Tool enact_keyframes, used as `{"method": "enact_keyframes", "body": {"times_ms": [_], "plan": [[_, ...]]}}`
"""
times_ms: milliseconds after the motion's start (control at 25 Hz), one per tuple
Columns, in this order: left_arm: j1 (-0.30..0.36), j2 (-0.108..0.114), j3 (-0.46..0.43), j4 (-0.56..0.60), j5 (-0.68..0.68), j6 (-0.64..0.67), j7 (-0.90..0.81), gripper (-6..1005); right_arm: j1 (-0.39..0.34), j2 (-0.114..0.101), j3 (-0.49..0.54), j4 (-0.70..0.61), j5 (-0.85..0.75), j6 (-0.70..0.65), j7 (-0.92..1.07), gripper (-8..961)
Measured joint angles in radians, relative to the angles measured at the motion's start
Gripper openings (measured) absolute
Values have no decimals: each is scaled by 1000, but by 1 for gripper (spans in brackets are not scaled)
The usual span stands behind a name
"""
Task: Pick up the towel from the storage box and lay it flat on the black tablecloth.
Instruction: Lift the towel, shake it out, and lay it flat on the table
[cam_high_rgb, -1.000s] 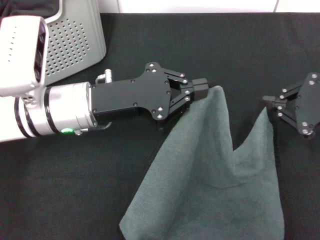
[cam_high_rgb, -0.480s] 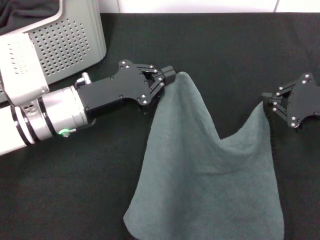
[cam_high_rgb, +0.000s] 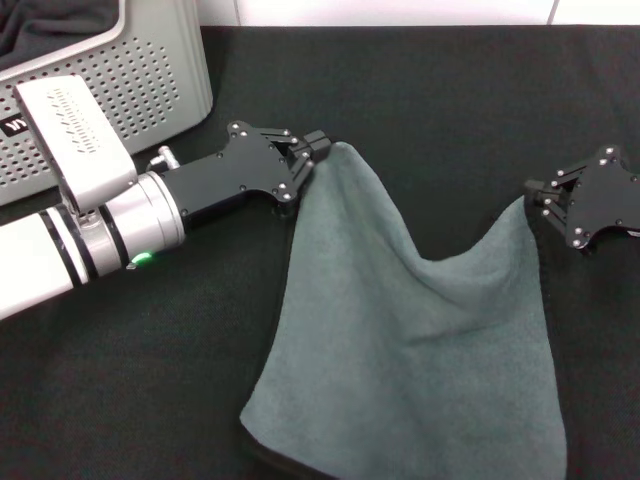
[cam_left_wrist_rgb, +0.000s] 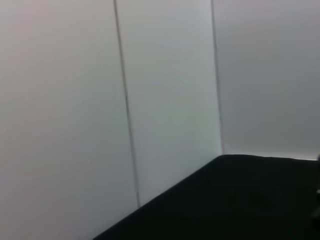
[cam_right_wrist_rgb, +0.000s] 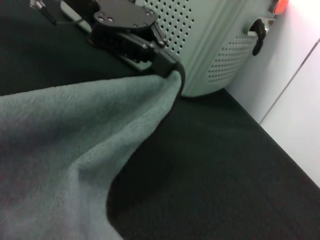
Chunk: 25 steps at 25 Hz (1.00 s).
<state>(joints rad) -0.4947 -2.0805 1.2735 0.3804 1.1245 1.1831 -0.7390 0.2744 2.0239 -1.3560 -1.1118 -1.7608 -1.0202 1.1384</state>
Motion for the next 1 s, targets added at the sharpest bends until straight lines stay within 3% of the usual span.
{"method": "enact_keyframes", "body": {"times_ms": [240,520,1000], "plan": [[37,-6,-68,6,0,1,32,15,-12,1,-37,-19,9,54,2,10],[59,-8,-70,8,-2,-5,61,16,-28,2,-126,-55,12,209,19,21],[54,-21,-70,-11,-3,-43,127,15,-67,0,-171,-98,12,275,22,38]]}}
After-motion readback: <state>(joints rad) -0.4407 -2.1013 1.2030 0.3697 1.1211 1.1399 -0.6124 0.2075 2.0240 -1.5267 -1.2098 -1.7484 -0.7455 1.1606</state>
